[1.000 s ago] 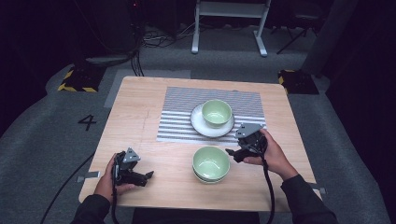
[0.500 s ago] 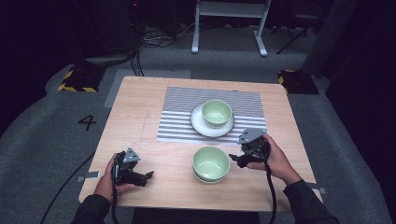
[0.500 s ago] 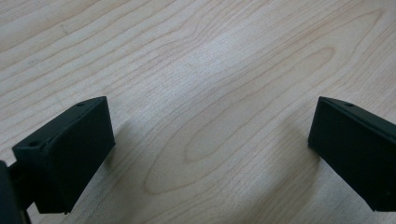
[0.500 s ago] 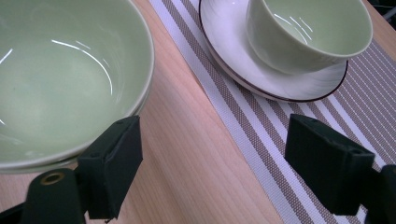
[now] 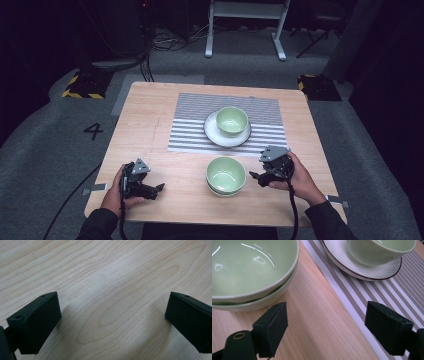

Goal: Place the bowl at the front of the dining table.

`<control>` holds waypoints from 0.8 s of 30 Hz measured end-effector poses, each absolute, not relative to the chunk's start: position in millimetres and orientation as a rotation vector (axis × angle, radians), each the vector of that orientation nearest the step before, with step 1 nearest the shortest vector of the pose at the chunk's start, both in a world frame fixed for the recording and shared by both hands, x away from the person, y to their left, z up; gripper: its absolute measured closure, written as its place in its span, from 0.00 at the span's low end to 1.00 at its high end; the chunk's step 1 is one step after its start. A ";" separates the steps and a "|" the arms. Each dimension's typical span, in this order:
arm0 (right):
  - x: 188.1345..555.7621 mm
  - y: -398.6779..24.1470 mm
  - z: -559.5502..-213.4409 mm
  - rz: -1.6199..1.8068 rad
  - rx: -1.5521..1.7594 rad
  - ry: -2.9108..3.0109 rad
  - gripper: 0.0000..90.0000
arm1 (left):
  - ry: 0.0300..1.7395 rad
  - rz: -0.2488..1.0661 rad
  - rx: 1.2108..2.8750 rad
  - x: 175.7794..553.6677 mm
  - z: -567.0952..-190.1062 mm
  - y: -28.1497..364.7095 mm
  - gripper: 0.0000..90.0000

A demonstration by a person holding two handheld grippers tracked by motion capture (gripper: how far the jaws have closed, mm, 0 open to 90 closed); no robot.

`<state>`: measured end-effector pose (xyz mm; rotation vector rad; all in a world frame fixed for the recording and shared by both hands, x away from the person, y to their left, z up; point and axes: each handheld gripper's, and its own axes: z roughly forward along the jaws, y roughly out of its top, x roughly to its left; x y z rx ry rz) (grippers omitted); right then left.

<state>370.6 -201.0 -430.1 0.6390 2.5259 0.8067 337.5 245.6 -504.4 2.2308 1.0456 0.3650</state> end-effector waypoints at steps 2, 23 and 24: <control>369.1 -203.1 -432.7 0.806 0.642 2.528 0.21 | 1.045 0.365 2.231 337.6 -504.4 245.6 0.00; 358.4 -225.3 -461.7 0.787 0.719 2.537 0.21 | 1.047 0.369 2.227 337.3 -504.6 245.6 0.00; 358.2 -226.9 -462.7 0.781 0.719 2.537 0.21 | 1.047 0.369 2.227 337.3 -504.6 245.6 0.00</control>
